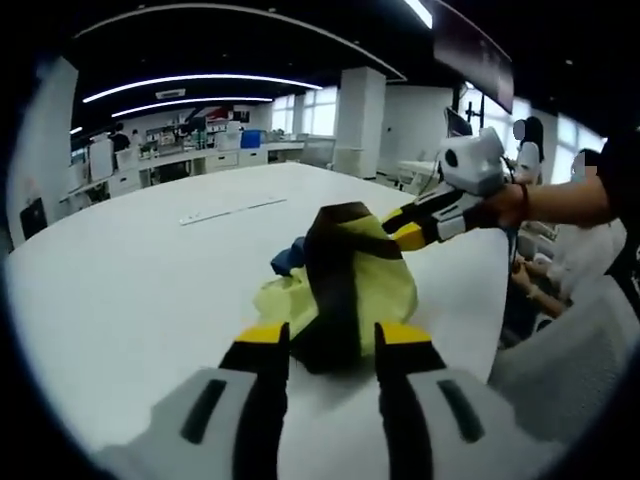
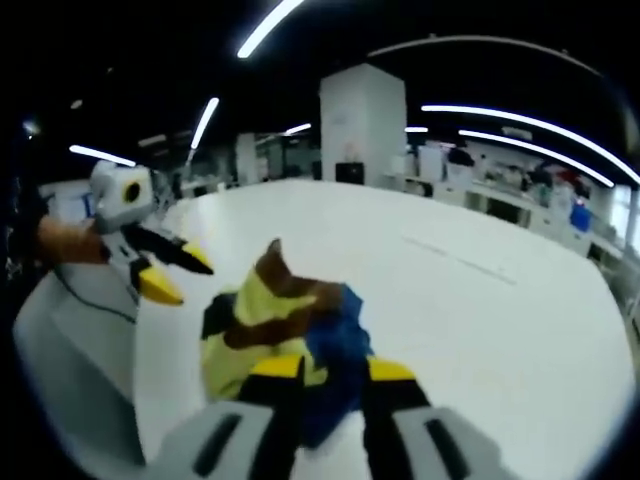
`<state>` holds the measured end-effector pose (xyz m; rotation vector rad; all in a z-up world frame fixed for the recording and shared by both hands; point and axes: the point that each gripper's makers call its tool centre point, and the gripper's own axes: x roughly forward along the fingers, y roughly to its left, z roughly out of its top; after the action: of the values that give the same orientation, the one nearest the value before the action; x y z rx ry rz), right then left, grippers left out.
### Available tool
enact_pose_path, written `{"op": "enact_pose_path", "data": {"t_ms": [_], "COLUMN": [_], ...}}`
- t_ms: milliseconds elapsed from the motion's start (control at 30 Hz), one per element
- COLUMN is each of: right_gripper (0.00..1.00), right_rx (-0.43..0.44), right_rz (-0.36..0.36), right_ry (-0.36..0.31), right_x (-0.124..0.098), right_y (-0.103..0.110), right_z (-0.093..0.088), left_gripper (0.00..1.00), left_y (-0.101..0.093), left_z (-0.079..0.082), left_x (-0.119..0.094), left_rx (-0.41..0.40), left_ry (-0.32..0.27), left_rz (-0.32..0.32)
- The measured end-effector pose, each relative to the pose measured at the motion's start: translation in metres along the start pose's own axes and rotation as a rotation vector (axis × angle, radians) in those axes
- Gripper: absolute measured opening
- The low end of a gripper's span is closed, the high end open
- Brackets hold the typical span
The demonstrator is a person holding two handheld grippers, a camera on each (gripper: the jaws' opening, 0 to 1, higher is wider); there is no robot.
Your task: Fold the garment on the visible template until the final outline fits inside the template.
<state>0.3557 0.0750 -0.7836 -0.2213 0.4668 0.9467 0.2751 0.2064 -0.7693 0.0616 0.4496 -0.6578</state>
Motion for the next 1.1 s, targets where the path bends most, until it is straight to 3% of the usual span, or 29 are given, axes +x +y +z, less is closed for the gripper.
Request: {"op": "enact_pose_path", "data": {"t_ms": [533,667,733,900,1100], "right_gripper": [0.03,0.0,0.0,0.0,0.0], "right_rx": [-0.003,0.004,0.012,0.041,0.076], "right_rz": [0.034,0.034,0.035,0.043,0.039], "right_ry": [0.01,0.015,0.014,0.011,-0.018], "right_x": [0.015,0.016,0.016,0.016,0.007], "right_y": [0.0,0.0,0.0,0.002,0.003], "right_z": [-0.005,-0.006,-0.006,-0.005,0.001], "left_gripper": [0.15,0.06,0.01,0.0,0.0], "left_y": [0.001,-0.001,-0.004,-0.006,-0.004], "left_z": [-0.02,-0.025,-0.025,-0.029,-0.018], "left_x": [0.024,0.028,0.029,0.032,0.018], "left_rx": [0.024,0.022,0.024,0.011,0.008], "left_ry": [0.075,0.104,0.106,0.115,0.077], "left_rz": [-0.028,-0.04,-0.046,-0.062,-0.04]}}
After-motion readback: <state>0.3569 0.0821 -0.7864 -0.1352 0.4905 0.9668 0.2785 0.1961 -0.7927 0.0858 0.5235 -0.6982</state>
